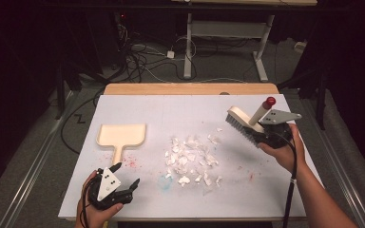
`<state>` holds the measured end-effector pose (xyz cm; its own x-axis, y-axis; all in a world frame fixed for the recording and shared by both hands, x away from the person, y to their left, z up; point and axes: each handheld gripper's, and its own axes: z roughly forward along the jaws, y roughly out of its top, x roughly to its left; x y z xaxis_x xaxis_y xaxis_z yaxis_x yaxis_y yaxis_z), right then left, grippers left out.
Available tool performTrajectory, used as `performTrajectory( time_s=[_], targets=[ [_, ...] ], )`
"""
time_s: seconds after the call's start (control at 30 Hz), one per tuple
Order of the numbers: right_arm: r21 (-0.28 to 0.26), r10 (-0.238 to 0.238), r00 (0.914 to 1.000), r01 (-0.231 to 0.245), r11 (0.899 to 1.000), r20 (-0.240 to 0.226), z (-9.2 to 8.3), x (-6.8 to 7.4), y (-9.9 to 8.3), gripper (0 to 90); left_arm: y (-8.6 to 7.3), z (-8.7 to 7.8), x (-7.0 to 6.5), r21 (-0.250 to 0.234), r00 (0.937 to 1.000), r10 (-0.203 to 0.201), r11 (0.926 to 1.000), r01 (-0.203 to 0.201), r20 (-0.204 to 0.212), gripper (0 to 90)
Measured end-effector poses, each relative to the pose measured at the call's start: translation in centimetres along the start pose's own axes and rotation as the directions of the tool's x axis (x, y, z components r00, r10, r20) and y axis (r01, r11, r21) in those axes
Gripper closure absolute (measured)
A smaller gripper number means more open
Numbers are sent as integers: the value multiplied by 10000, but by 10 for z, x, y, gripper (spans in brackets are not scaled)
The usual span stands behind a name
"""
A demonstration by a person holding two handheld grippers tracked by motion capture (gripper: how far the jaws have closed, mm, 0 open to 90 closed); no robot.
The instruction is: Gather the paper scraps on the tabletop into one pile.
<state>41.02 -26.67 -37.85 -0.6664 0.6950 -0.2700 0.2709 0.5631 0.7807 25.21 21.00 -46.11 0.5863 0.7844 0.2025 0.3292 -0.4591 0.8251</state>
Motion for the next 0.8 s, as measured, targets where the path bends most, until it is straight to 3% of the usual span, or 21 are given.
performTrajectory(
  time_s=[0.1, 0.17, 0.2, 0.27, 0.43, 0.8],
  targets=[
    [97, -76, 10000, 76, 9999, 46, 12, -4, 4, 682, 0, 0, -1, 65, 10000, 32, 10000, -32, 18, 211],
    [414, -226, 9992, 213, 9989, 326, 35, -6, 9, 682, -1, -1, -2, 79, 10000, 12, 10000, -12, 16, 211],
    [414, -226, 9992, 213, 9989, 326, 35, -6, 9, 682, -1, -1, -2, 107, 10000, 11, 9999, -11, 21, 211],
    [883, -579, 9966, 526, 9947, 589, 57, -4, 12, 682, -1, -1, -3, 107, 10000, 26, 9999, -26, 23, 211],
    [1471, -962, 9931, 856, 9854, 664, 82, 3, 12, 682, -3, 0, -1, 139, 9999, -50, 9999, 48, 131, 211],
    [1668, -1153, 9929, 1087, 9800, 301, 102, 23, 14, 683, -2, 2, -2, 173, 9997, 46, 9998, -50, 246, 211]
  ],
)
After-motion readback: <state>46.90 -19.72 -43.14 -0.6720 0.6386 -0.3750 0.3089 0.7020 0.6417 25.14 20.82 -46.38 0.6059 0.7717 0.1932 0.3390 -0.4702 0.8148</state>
